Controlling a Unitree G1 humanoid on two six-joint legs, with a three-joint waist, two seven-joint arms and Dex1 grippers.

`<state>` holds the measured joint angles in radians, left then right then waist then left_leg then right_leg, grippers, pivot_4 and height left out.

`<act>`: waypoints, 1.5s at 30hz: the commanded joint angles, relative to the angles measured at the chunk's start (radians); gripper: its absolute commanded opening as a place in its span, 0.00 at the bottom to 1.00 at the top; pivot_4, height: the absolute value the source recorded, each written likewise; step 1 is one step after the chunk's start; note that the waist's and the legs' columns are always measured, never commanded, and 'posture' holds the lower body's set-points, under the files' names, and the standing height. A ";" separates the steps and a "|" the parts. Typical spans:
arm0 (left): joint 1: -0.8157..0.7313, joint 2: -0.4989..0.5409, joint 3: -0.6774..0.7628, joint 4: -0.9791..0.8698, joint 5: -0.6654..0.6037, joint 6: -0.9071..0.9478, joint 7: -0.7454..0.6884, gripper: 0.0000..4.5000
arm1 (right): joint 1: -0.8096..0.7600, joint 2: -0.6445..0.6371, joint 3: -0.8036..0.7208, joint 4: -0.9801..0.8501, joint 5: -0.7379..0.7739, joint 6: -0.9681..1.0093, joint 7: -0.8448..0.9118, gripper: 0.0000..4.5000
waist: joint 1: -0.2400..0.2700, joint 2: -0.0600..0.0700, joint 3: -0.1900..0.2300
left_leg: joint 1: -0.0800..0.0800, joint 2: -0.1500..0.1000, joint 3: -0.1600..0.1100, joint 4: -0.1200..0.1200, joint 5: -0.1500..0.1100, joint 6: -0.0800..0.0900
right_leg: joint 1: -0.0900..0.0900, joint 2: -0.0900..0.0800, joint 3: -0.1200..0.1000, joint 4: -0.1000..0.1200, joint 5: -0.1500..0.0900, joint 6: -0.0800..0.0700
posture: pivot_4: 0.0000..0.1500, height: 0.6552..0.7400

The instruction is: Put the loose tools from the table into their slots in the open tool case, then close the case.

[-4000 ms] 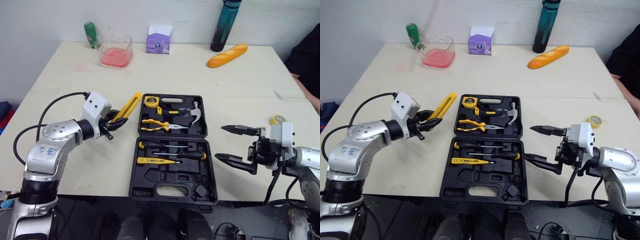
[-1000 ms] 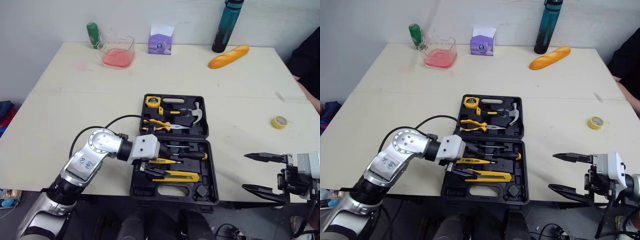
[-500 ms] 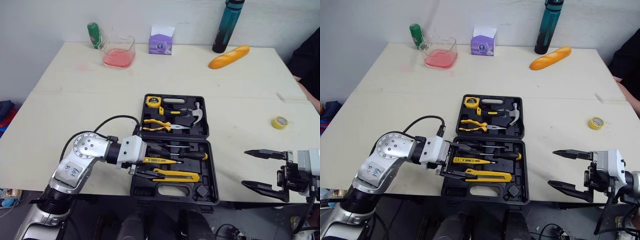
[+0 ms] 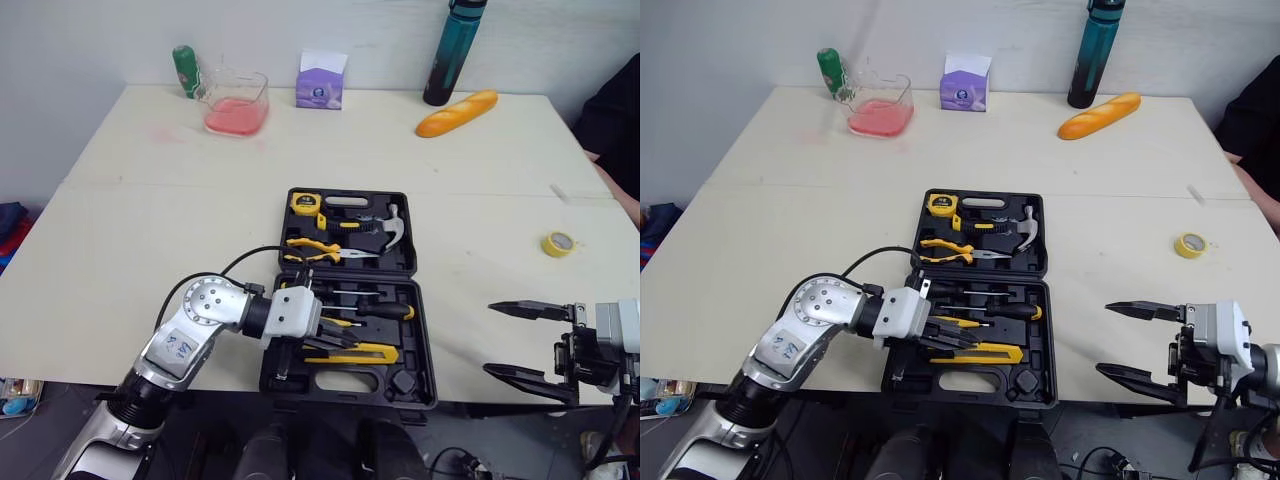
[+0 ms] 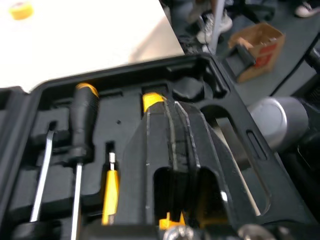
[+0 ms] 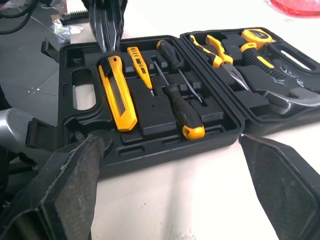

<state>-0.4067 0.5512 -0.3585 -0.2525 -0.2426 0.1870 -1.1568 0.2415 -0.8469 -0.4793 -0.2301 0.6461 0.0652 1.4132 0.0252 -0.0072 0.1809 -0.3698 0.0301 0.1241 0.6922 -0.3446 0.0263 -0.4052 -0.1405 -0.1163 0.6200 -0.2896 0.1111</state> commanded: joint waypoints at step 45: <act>0.012 0.007 0.063 0.062 -0.015 -0.140 0.030 0.21 | -0.017 0.042 -0.034 0.036 -0.018 -0.037 -0.073 1.00 | -0.002 0.004 -0.003 | 0.011 0.001 -0.003 -0.005 -0.002 -0.001 | 0.012 -0.006 0.002 -0.005 -0.001 -0.002 | 1.00 1.00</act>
<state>-0.3983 0.5415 -0.3395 -0.1410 -0.2188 0.0686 -1.1131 0.2292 -0.8044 -0.4752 -0.1861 0.6152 0.0370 1.3569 0.0231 -0.0032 0.1778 -0.3587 0.0307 0.1207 0.6872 -0.3469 0.0256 -0.3928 -0.1464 -0.1151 0.6151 -0.2907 0.1090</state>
